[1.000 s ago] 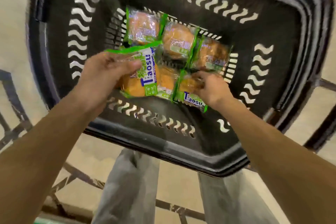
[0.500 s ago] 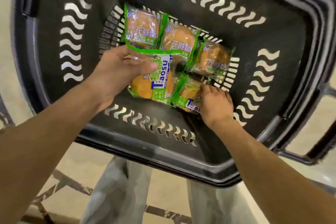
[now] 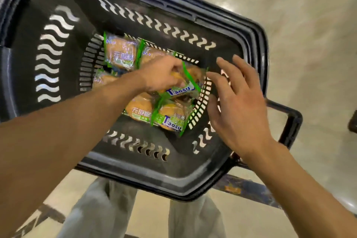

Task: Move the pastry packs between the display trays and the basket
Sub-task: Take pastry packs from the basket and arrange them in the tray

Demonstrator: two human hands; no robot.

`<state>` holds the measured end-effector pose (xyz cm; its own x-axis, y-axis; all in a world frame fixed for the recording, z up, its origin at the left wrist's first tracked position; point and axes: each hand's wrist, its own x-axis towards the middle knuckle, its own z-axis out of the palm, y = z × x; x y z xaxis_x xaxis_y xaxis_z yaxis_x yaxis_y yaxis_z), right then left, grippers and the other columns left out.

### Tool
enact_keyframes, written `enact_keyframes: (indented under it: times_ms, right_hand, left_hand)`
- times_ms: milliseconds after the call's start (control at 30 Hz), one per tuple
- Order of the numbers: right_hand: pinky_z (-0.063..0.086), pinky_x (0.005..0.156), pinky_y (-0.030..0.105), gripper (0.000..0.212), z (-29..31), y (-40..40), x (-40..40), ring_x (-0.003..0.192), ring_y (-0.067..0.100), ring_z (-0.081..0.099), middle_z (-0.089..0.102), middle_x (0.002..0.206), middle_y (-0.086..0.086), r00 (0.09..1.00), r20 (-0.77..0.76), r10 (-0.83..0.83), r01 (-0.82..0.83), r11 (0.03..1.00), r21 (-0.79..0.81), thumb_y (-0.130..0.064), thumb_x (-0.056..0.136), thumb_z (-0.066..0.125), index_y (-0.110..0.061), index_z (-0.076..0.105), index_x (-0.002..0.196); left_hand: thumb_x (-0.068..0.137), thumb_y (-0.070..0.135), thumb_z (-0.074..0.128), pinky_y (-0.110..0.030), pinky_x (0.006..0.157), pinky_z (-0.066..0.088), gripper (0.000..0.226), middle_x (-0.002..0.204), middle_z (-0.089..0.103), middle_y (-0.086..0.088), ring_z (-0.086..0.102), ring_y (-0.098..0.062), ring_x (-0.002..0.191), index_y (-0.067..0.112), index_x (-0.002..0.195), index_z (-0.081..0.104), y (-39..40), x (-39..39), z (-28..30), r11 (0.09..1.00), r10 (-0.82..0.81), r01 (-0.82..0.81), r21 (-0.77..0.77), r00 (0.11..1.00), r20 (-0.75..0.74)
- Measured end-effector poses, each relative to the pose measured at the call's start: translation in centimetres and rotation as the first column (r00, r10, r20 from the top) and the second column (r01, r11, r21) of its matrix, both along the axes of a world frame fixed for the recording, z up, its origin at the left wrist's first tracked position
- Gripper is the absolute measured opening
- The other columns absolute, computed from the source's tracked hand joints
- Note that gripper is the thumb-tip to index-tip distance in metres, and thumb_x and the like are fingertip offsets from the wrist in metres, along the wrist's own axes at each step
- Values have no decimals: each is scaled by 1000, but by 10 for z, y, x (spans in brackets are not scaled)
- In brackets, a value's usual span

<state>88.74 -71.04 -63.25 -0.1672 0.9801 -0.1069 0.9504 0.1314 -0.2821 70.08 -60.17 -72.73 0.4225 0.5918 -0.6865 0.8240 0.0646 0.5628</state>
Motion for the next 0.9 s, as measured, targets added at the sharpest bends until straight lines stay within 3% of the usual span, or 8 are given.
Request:
enact_keyframes:
  times_ms: [100,200,300,400,500,600,700,900]
  right_hand:
    - [28,118,56,49,-8,-4,20,145,47,29,39,154,26,996,78,-46,50,998,-46,-14,85,63,-4,59,133]
    - [20,121,58,53,-20,-12,24,150,45,19,30,159,26,997,79,-27,31,998,-46,-10,79,69,-5,61,132]
    - [14,124,55,58,-26,-14,24,151,43,16,29,160,24,998,49,-39,41,999,-33,-11,74,70,-9,61,132]
    - [14,124,54,55,-25,-13,25,151,42,17,31,160,22,999,29,-45,45,999,-21,-13,74,65,-10,63,128]
    - [15,124,54,51,-26,-13,24,150,42,19,34,159,21,998,25,-50,50,999,-10,-14,74,62,-10,65,124]
    - [15,124,55,46,-27,-13,25,150,41,18,37,157,21,999,7,-50,51,999,-6,-18,77,55,-10,67,121]
    - [14,124,54,45,-28,-14,26,150,41,18,40,155,20,999,2,-51,51,999,4,-19,79,52,-10,67,120]
    - [14,124,54,43,-32,-15,26,150,41,18,40,155,20,999,14,-45,44,998,37,-15,78,57,-9,68,120]
  left_hand:
    - [83,34,80,-34,80,46,29,100,65,-4,62,-28,102,19,102,64,1,36,-15,978,-159,166,125,985,-63]
    - [89,29,73,-44,100,45,41,127,58,-15,53,-36,123,12,124,59,-4,60,-29,920,-286,315,233,946,-152]
    - [95,27,62,-47,115,32,61,150,41,-22,37,-39,140,7,148,40,-13,76,-36,830,-378,448,333,890,-256]
    - [95,42,58,-48,121,17,81,159,29,-18,24,-36,147,9,158,19,-31,73,-40,722,-327,544,428,813,-482]
    - [89,49,66,-51,122,15,101,165,14,-15,13,-34,153,11,161,6,-53,60,-45,788,-232,494,367,791,-566]
    - [91,45,67,-52,120,25,100,167,5,-12,2,-32,155,11,161,3,-61,48,-54,839,-246,441,320,830,-500]
    - [88,32,73,-52,117,35,94,163,17,-13,9,-33,153,10,158,15,-56,44,-59,833,-256,418,361,871,-418]
    - [86,30,76,-50,112,39,85,160,22,-15,14,-34,150,8,153,28,-54,41,-58,816,-254,421,396,876,-409]
